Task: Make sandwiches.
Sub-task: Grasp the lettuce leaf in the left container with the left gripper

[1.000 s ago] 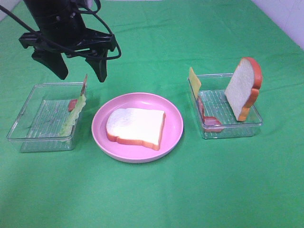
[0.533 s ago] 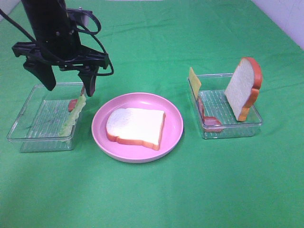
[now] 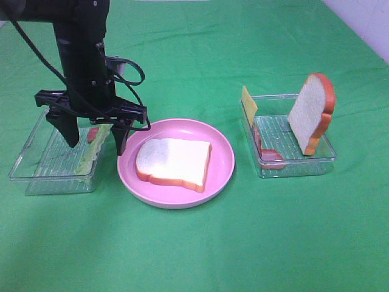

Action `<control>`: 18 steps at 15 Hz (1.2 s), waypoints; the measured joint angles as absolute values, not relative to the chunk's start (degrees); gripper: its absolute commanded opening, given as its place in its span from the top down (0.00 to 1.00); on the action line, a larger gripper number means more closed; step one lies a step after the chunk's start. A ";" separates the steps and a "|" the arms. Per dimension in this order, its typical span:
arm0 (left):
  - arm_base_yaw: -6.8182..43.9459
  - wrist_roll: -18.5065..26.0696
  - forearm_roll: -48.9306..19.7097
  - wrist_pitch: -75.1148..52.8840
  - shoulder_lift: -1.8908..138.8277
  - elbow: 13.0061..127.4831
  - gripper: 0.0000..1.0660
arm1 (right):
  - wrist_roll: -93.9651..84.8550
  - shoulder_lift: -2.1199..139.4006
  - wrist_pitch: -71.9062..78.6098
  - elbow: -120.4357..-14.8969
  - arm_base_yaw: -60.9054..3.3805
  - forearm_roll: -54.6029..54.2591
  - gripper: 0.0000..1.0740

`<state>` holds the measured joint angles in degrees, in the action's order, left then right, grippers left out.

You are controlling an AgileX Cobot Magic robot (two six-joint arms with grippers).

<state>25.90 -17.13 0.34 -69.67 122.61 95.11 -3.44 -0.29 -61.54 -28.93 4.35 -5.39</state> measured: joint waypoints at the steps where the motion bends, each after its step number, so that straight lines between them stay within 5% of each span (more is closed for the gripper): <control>1: 25.90 -17.13 0.34 -69.61 122.67 95.11 0.31 | -3.44 -0.29 -61.54 -28.93 4.35 -5.39 0.36; 11: 25.90 -17.19 1.20 -68.24 122.67 95.11 0.95 | -3.44 -0.29 -61.54 -28.93 4.35 -5.39 0.36; 18: 25.90 -17.19 -0.57 -68.30 120.95 95.11 1.00 | -3.44 -0.29 -61.54 -28.93 4.35 -5.39 0.36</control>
